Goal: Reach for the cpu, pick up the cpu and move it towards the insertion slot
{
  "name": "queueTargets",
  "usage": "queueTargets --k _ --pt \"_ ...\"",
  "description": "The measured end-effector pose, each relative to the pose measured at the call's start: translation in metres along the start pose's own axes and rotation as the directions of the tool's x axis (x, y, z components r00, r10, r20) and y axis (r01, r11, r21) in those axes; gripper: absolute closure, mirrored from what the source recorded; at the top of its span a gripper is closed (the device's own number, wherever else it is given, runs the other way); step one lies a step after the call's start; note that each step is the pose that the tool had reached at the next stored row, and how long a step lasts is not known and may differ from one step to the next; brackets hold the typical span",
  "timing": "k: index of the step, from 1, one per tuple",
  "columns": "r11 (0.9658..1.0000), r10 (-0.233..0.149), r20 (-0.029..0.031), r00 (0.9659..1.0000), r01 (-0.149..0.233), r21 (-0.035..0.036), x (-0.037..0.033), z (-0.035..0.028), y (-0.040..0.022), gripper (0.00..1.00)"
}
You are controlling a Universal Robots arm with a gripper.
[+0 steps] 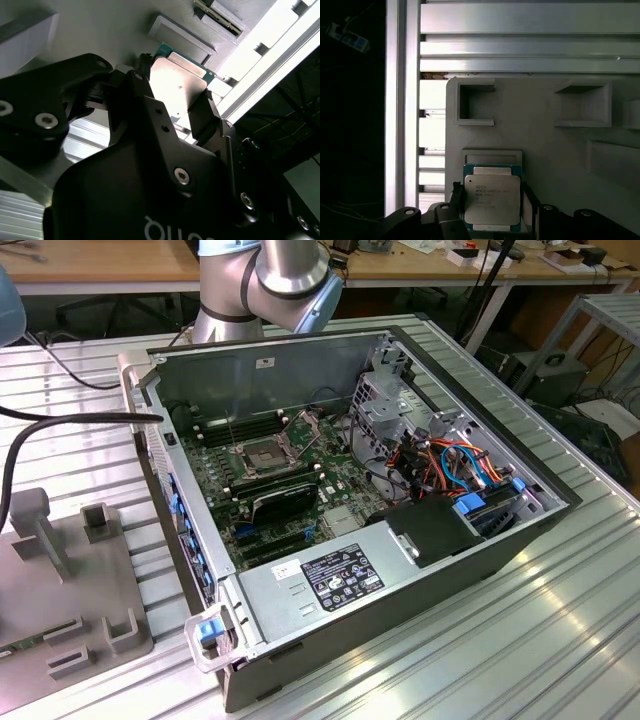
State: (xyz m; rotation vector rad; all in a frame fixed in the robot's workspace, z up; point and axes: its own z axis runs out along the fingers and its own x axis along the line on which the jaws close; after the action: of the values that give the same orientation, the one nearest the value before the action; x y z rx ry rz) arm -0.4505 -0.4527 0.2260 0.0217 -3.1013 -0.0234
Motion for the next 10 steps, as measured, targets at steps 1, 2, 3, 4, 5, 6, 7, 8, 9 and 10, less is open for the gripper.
queueTargets --k 1,2,3,4,5,6,7,8,9,10 --pt "1.0 0.0 -0.0001 1.0 0.0 0.0 0.0 -0.0004 0.0 0.45" --pt "1.0 0.0 -0.0002 1.0 0.0 0.0 0.0 -0.0008 0.0 0.45" --pt "1.0 0.0 -0.0004 1.0 0.0 0.0 0.0 -0.0012 0.0 0.45" --pt "1.0 0.0 -0.0006 1.0 0.0 0.0 0.0001 -0.0035 0.0 0.45" --pt "1.0 0.0 -0.0005 1.0 0.0 0.0 0.0006 -0.0137 0.0002 0.45" --pt "1.0 0.0 -0.0006 1.0 0.0 0.0 0.0007 -0.0182 0.0003 0.45" --pt "1.0 0.0 -0.0006 1.0 0.0 0.0 0.0008 -0.02 0.0003 0.45" --pt "1.0 0.0 -0.0005 1.0 0.0 -0.0001 0.0008 -0.0209 0.0003 0.45" --pt "1.0 0.0 -0.0006 1.0 0.0 0.0 0.0009 -0.0217 0.0003 0.45" --pt "1.0 0.0 -0.0005 1.0 0.0 -0.0001 0.0009 -0.0221 0.0003 0.45"
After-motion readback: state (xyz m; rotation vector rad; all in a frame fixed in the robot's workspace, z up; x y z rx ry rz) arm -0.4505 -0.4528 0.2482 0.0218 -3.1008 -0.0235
